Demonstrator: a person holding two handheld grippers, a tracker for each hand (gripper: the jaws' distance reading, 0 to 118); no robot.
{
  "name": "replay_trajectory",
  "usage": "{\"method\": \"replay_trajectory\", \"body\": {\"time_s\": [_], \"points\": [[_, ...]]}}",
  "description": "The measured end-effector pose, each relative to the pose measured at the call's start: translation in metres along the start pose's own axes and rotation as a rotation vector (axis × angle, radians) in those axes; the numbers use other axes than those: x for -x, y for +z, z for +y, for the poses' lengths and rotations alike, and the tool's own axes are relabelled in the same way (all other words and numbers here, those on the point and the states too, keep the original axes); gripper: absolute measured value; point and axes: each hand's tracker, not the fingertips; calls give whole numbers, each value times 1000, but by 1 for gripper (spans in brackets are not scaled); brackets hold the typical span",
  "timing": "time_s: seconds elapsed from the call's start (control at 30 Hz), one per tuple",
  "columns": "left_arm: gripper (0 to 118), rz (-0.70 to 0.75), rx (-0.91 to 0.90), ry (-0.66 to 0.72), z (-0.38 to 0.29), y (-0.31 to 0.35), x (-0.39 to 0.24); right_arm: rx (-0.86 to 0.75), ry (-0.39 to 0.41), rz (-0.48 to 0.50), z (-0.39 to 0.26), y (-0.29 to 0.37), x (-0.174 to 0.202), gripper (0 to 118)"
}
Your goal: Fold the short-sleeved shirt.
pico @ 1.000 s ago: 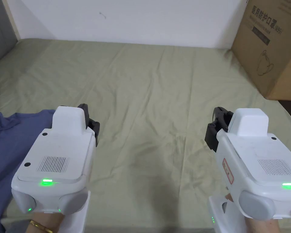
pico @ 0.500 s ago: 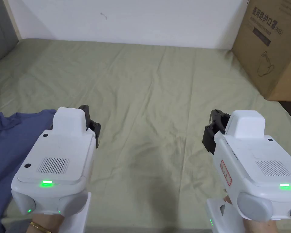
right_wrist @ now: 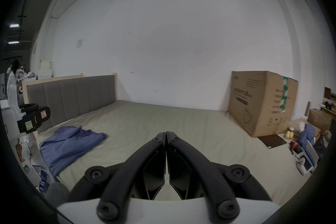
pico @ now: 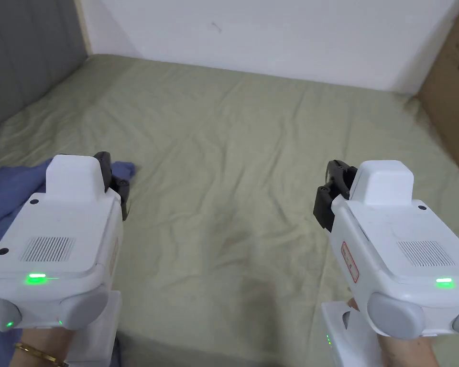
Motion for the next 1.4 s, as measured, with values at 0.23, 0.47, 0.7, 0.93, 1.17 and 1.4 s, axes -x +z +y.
{"method": "replay_trajectory", "body": {"time_s": [0.23, 0.47, 0.7, 0.93, 1.17, 1.4], "points": [[0, 205, 9, -2, -3, 32, 66, -10, 12, 206, 10, -23, 65, 0], [0, 328, 31, 11, -8, 60, 111, 1, 30, 341, 8, -31, 116, 0], [0, 379, 46, 30, -16, 72, 125, 8, 38, 392, 9, -30, 135, 0], [47, 354, 108, 91, -20, 45, 141, 12, 35, 409, 13, -35, 135, 0], [118, 279, 239, 113, -3, -47, 165, 29, 29, 405, 15, -50, 133, 0], [118, 74, 527, 153, -5, -190, 186, 84, 43, 372, 10, -84, 135, 0]]}}
